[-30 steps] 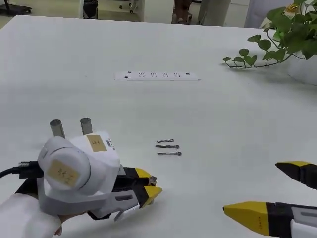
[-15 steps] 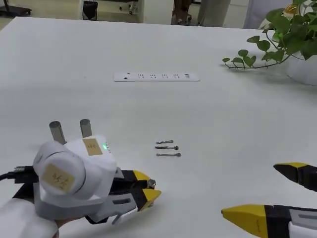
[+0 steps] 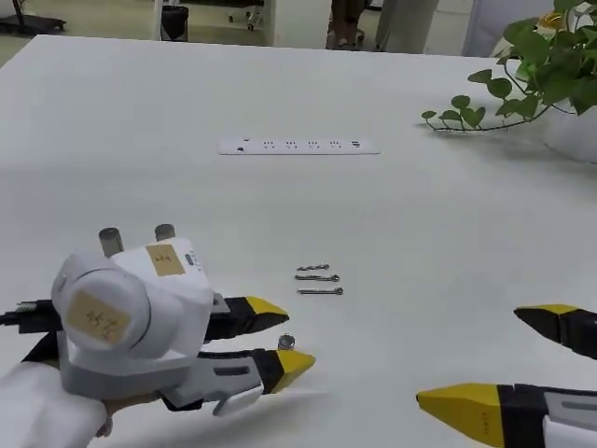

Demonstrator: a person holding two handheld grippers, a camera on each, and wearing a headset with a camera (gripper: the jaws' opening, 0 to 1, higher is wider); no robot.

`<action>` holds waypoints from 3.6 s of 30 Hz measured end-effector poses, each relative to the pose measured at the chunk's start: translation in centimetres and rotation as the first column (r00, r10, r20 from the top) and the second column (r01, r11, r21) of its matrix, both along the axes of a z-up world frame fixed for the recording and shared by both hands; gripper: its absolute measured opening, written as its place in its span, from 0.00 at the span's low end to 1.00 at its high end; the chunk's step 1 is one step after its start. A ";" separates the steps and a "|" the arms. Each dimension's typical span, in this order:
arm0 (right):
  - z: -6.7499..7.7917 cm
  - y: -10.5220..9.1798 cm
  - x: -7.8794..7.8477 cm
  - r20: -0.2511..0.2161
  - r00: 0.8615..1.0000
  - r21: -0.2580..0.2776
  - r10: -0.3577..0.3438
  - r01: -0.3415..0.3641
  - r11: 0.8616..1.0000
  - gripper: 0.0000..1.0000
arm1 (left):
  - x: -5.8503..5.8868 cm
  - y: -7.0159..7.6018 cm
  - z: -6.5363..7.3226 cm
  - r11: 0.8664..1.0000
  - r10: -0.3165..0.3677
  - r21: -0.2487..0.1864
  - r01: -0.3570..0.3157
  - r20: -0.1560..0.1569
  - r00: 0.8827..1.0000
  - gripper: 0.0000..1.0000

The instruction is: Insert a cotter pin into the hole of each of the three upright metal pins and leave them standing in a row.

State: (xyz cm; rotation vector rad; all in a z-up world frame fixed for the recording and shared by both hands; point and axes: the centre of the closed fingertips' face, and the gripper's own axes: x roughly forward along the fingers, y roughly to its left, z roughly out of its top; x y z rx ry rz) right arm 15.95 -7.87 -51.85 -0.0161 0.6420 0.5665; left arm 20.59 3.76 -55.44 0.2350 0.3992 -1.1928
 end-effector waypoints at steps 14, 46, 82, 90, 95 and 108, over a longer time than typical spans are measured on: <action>-0.1 0.0 -0.2 -0.003 1.000 0.004 -0.002 0.002 1.000 0.97 | 0.8 3.1 0.6 0.995 0.082 0.053 -0.083 0.026 0.996 0.45; 0.1 0.0 -0.2 0.003 1.000 0.007 -0.009 0.009 1.000 0.97 | -2.7 4.7 4.0 0.987 0.113 -0.102 -0.121 -0.084 0.990 0.99; 0.6 0.4 0.6 0.021 1.000 0.020 0.017 -0.018 1.000 0.97 | -6.9 7.7 4.0 0.979 0.172 -0.078 -0.189 -0.182 0.968 0.99; 0.9 0.1 1.5 0.029 0.999 0.005 0.026 -0.026 1.000 0.96 | -7.7 7.8 3.8 0.985 0.156 -0.043 -0.164 -0.150 0.976 0.98; 1.2 -0.1 2.5 0.037 0.997 -0.020 0.062 -0.061 0.998 0.95 | -8.0 7.6 3.8 0.985 0.161 -0.032 -0.167 -0.145 0.976 0.95; 3.1 1.0 7.4 0.038 0.948 -0.158 0.315 -0.306 0.939 0.85 | -8.2 7.5 3.8 0.981 0.183 -0.038 -0.192 -0.168 0.969 0.96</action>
